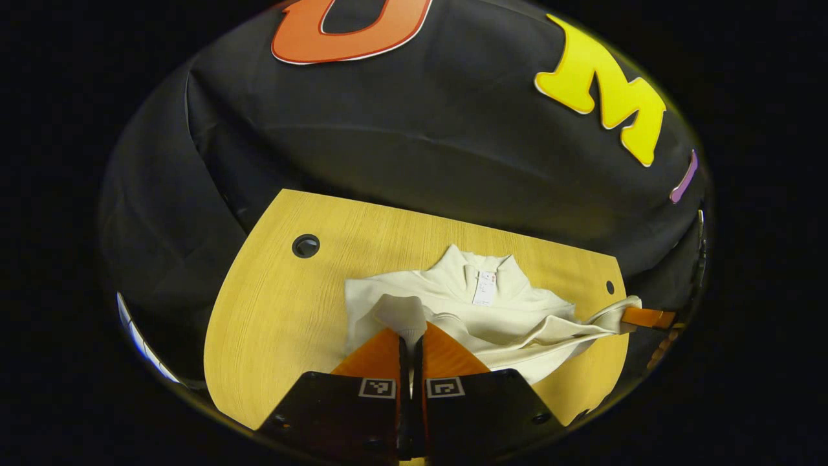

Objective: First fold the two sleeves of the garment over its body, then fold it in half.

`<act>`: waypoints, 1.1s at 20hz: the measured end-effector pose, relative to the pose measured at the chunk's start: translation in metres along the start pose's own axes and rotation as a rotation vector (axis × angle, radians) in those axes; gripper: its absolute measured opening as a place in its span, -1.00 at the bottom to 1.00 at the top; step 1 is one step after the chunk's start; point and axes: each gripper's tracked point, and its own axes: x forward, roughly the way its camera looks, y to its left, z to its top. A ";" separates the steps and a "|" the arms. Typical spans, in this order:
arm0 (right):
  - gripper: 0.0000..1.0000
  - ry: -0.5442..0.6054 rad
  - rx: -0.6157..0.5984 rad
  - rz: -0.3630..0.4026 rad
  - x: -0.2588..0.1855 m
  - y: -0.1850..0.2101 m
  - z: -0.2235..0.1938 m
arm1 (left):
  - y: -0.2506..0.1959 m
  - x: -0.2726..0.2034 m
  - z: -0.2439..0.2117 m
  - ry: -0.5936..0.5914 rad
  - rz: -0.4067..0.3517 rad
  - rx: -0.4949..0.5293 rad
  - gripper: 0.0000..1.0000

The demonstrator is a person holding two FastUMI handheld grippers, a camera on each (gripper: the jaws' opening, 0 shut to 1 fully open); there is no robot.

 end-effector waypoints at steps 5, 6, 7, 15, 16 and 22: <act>-0.84 0.018 0.032 -0.021 0.047 0.004 0.002 | 0.009 0.042 -0.006 0.039 0.006 -0.011 -0.94; -0.84 0.016 0.033 -0.022 0.055 0.005 0.003 | 0.012 0.049 -0.006 0.040 0.008 -0.012 -0.94; -0.84 0.015 0.032 -0.027 0.065 0.005 0.003 | 0.012 0.054 -0.005 0.039 0.005 -0.015 -0.93; -0.60 -0.022 -0.046 -0.058 0.087 0.006 0.011 | 0.001 0.082 -0.002 0.028 -0.019 -0.019 -0.78; -0.56 -0.034 -0.051 -0.058 0.087 0.006 0.013 | -0.001 0.084 -0.002 0.024 -0.029 -0.013 -0.92; -0.13 -0.077 -0.072 -0.074 0.081 0.001 0.016 | -0.001 0.081 0.002 -0.006 -0.004 0.003 0.24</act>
